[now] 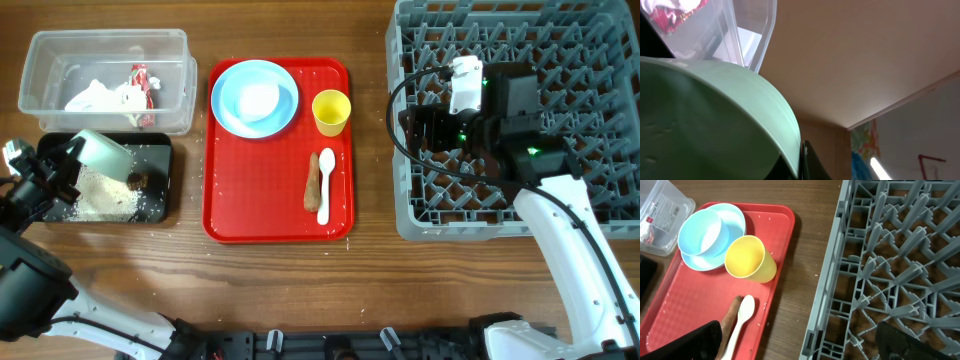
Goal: Sort waste into correct bins and load items into the dishwasher rack
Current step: 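Tip the rice bowl over the black tray to empty the rice, then place the empty green bowl back on the red tray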
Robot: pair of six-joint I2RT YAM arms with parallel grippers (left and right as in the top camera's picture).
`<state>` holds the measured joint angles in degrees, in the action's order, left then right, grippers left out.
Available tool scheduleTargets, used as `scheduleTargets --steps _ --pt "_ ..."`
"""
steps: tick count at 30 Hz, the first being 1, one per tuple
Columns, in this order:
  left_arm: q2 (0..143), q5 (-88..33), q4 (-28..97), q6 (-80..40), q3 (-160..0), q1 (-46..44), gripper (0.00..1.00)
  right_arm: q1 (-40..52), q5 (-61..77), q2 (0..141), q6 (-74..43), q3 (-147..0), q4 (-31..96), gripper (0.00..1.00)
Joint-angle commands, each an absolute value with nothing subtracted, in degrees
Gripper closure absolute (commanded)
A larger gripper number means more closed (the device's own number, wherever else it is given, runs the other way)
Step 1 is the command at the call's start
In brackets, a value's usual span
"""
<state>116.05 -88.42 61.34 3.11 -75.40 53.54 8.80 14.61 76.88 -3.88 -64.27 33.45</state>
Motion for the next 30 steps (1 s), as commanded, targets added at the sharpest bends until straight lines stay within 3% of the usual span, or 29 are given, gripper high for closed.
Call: scheduleTargets --steps 1,18,23,26,30 --pt "116.0 -90.3 61.0 1.0 -75.7 53.6 0.96 8.8 15.6 77.4 -4.7 -65.1 33.4 0.0" --pt "113.4 -88.2 57.4 -5.0 -75.7 52.9 0.96 8.8 15.6 77.5 -4.7 -65.1 33.5 0.0" --pt "112.8 -90.1 63.4 0.2 -75.7 51.3 0.96 8.8 15.6 77.5 -4.7 -65.1 33.5 0.0" --pt "108.2 -90.1 74.2 16.7 -75.7 47.0 0.96 8.8 15.6 77.5 -4.7 -65.1 33.5 0.0" --pt "98.6 -84.5 76.8 22.3 -75.7 37.3 0.96 8.8 15.6 77.5 -4.7 -65.1 33.0 0.0"
